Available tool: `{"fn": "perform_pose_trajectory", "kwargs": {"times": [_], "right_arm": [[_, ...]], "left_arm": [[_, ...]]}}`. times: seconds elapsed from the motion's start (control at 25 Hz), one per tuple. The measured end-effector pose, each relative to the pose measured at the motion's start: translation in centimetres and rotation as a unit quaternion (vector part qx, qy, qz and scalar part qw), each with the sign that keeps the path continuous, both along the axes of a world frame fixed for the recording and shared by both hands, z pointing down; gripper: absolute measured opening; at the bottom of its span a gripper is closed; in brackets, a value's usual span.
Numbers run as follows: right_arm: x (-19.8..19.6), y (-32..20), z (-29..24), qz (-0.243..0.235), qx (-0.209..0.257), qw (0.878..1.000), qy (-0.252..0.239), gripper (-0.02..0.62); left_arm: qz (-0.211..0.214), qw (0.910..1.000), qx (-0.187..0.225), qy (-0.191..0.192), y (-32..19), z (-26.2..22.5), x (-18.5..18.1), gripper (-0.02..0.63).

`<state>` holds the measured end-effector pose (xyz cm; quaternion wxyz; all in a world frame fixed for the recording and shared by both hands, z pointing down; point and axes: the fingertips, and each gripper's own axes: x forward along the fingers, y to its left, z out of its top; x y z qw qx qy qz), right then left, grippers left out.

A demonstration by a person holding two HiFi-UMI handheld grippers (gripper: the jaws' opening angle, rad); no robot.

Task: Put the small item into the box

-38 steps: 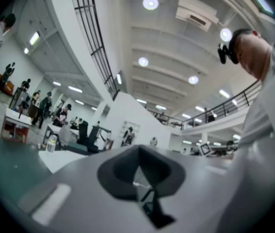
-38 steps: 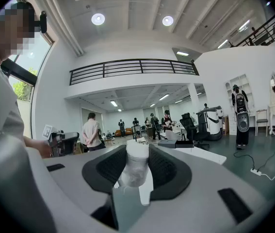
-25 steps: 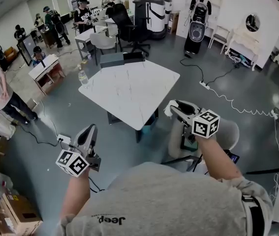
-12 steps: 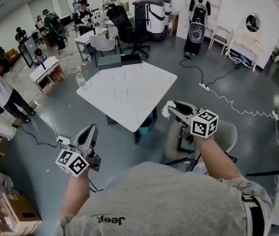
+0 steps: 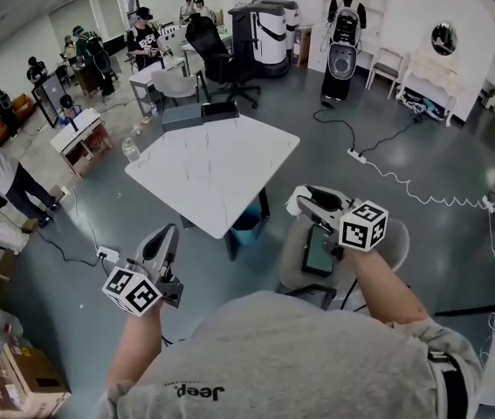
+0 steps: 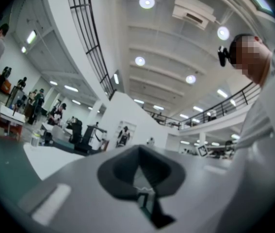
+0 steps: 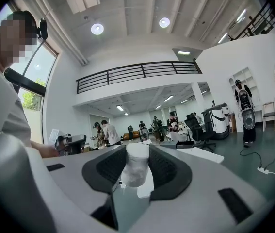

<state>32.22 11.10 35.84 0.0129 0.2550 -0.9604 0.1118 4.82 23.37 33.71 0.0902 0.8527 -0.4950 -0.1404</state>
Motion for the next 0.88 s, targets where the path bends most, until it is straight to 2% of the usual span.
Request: {"fn": "perform_pose_trajectory", "kwargs": {"times": [0.24, 0.44, 0.64, 0.88], "right_arm": [[3.8, 0.1, 0.8, 0.005, -0.006, 1.0, -0.01, 0.146], [4.9, -0.1, 1.4, 0.007, -0.013, 1.0, -0.017, 0.146], [3.5, -0.9, 1.9, 0.002, -0.017, 1.0, -0.012, 0.146], [0.2, -3.1, 2.1, 0.005, -0.016, 1.0, 0.001, 0.146]], "left_arm": [[0.015, 0.9998, -0.003, -0.01, -0.6, 0.0, 4.1, 0.005], [0.026, 0.9996, -0.008, -0.01, -1.3, 0.2, 5.7, 0.005], [0.025, 0.9996, -0.012, 0.0, -2.2, 0.9, 4.5, 0.005], [0.038, 0.9991, -0.01, 0.014, -5.2, 2.0, 1.5, 0.005]]}}
